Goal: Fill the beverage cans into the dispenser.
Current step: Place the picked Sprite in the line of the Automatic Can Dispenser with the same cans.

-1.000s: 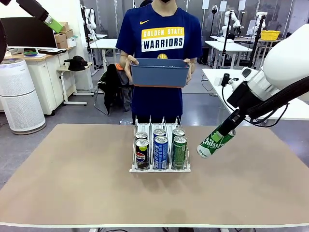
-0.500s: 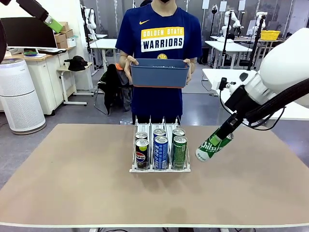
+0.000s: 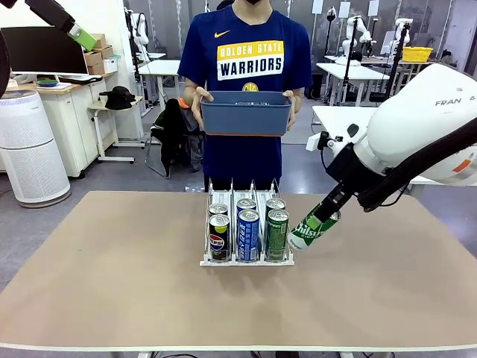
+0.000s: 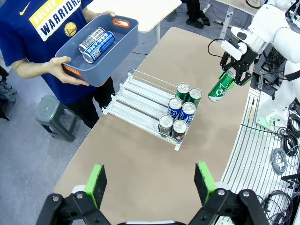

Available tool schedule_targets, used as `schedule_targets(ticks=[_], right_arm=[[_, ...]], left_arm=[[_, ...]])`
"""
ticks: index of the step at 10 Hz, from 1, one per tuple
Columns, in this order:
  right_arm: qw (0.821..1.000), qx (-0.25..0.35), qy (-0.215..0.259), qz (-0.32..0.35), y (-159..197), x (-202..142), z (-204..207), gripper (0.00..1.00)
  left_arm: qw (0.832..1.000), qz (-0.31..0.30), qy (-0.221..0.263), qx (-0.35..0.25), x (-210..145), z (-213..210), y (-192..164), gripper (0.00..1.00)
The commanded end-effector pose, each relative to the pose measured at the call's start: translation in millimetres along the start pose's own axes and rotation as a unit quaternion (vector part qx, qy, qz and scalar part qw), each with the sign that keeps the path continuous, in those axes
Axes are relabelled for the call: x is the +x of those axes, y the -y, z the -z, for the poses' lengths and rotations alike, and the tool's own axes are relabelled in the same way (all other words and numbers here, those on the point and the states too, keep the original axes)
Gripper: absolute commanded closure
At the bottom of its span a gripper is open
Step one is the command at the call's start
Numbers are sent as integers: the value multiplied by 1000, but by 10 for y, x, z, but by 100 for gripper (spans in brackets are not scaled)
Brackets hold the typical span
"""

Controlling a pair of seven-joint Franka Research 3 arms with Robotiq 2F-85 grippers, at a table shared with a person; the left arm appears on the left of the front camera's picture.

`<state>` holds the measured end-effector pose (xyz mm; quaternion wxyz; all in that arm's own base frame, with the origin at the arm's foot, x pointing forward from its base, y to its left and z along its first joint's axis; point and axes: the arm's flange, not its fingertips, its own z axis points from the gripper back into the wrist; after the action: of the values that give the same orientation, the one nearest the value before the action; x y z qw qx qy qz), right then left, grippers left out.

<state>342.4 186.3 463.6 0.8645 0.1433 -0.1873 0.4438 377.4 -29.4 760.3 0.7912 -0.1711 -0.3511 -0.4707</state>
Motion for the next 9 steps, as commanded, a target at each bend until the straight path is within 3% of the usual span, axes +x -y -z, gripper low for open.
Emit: schedule_targets(ticks=[1,5,6,9], right_arm=[[999,-14,11,-27,-74,-74,146,100],[1000,-2,2,-9,-16,22,33,100],[1000,-3,3,-9,-3,28,76,42],[1000,-11,-7,-9,32,166,309,42]], left_arm=[[1000,-3,-6,1,-6,1,6,0],[1000,-3,-6,1,-6,1,6,0],[1000,-3,-6,1,-6,1,6,0],[1000,-3,-6,1,-6,1,6,0]])
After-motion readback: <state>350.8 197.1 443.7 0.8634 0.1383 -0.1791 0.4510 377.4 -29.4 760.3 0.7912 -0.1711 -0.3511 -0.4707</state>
